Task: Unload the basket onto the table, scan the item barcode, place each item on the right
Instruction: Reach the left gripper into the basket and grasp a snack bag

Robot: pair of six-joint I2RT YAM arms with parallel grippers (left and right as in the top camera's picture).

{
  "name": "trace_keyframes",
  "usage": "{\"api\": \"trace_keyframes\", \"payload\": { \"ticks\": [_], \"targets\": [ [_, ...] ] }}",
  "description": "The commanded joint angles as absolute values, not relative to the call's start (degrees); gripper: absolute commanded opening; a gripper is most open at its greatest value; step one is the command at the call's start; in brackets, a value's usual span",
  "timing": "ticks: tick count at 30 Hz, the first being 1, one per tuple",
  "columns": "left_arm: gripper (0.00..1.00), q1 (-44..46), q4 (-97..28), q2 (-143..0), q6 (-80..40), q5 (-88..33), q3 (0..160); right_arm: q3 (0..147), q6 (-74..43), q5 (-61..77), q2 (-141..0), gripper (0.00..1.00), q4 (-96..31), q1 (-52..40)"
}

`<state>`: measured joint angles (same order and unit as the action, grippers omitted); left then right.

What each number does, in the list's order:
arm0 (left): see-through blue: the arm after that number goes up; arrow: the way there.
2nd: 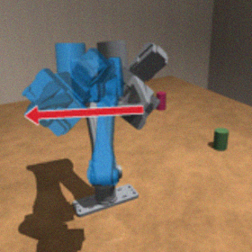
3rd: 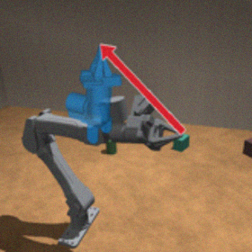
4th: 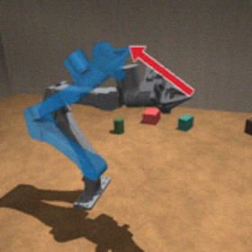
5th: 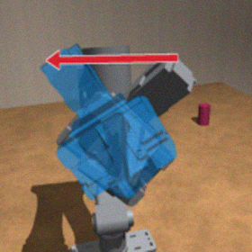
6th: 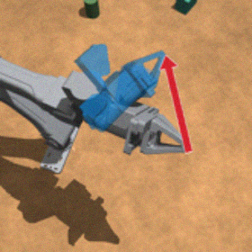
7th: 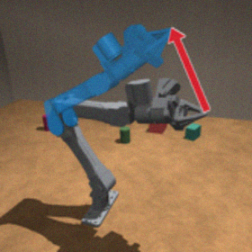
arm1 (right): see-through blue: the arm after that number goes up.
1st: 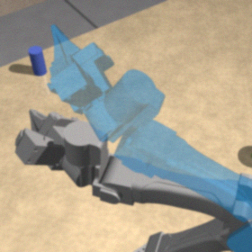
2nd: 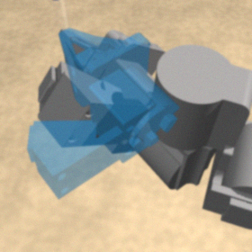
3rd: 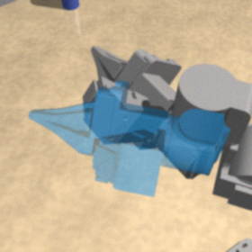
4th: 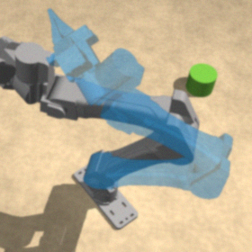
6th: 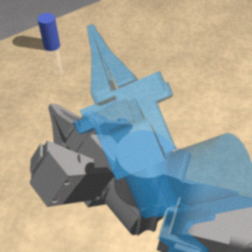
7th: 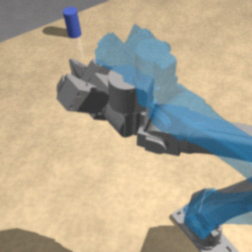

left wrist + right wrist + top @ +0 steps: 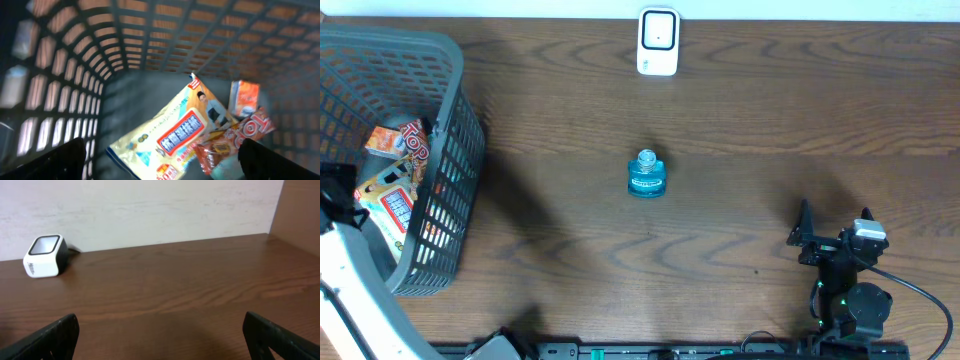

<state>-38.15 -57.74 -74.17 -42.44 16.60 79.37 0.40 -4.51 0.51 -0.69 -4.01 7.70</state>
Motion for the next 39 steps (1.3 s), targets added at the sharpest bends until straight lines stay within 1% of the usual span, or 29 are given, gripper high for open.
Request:
{"api": "trace_keyframes", "payload": {
  "ticks": [1,4,6,25,26,27,29,32,33,34,39],
  "targets": [
    [0.98,-38.3,-55.7,-81.0,-30.9,15.2,75.4,0.3,-4.6,1.0,-0.4,0.99,-4.1,8.0],
    [0.98,-38.3,-52.6,-85.2,-25.9,11.2,73.5,0.3,-4.6,1.0,-0.4,0.99,-4.1,8.0],
    [0.98,-38.3,-51.4,-88.1,-24.1,10.7,72.5,0.3,-4.6,1.0,-0.4,0.99,-4.1,8.0],
    [0.98,-38.3,-49.7,-106.8,-23.1,9.4,72.3,0.3,-4.6,1.0,-0.4,0.99,-4.1,8.0],
    [0.95,-38.3,-49.7,-107.3,-23.1,9.4,72.3,0.3,-4.6,1.0,-0.4,0.99,-4.1,8.0],
    [0.89,-38.3,-49.8,-107.6,-23.2,9.4,72.3,0.3,-4.6,1.0,-0.4,0.99,-4.1,8.0],
    [0.63,-38.3,-49.7,-108.0,-23.2,9.4,72.1,0.3,-4.6,1.0,-0.4,0.99,-4.1,8.0],
    [0.3,-38.3,-49.7,-108.0,-24.1,9.4,71.5,0.3,-4.6,1.0,-0.4,0.99,-4.1,8.0],
    [0.13,-38.3,-49.7,-108.0,-24.3,9.4,71.5,0.3,-4.6,1.0,-0.4,0.99,-4.1,8.0],
    [0.08,-38.3,-49.7,-108.0,-24.3,9.4,71.5,0.3,-4.6,1.0,-0.4,0.99,-4.1,8.0],
    [0.07,-38.3,-49.9,-107.7,-24.3,9.4,71.5,0.3,-4.6,1.0,-0.4,0.99,-4.1,8.0]
  ]
}}
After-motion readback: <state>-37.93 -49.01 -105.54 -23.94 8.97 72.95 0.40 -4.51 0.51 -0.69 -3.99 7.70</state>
